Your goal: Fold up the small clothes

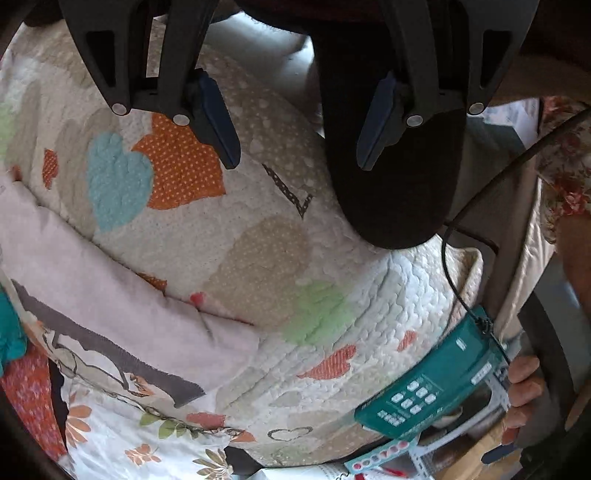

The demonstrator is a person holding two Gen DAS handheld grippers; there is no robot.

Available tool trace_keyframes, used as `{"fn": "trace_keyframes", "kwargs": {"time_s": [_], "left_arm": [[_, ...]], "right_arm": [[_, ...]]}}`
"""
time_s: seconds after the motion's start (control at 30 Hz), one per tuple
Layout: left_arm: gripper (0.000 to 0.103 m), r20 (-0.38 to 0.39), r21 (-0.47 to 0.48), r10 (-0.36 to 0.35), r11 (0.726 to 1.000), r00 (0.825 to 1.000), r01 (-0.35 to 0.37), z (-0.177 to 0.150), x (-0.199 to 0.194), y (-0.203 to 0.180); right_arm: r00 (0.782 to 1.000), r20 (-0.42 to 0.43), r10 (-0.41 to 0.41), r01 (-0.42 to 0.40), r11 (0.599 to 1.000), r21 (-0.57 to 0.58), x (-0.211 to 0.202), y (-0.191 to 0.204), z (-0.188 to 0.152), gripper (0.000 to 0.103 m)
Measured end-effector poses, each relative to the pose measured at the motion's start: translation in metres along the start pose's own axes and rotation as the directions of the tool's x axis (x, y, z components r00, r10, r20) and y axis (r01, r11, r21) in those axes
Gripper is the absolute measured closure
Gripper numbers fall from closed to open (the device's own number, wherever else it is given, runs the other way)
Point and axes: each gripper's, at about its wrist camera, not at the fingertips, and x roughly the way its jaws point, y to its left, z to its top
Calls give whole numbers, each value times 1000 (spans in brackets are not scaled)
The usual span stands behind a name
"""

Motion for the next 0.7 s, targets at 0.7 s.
{"fn": "trace_keyframes", "kwargs": {"time_s": [0.7], "left_arm": [[0, -27, 108, 64, 992, 998, -61, -50, -48, -119]], "right_arm": [[963, 247, -112, 85, 989, 117, -51, -156, -4, 31]]}}
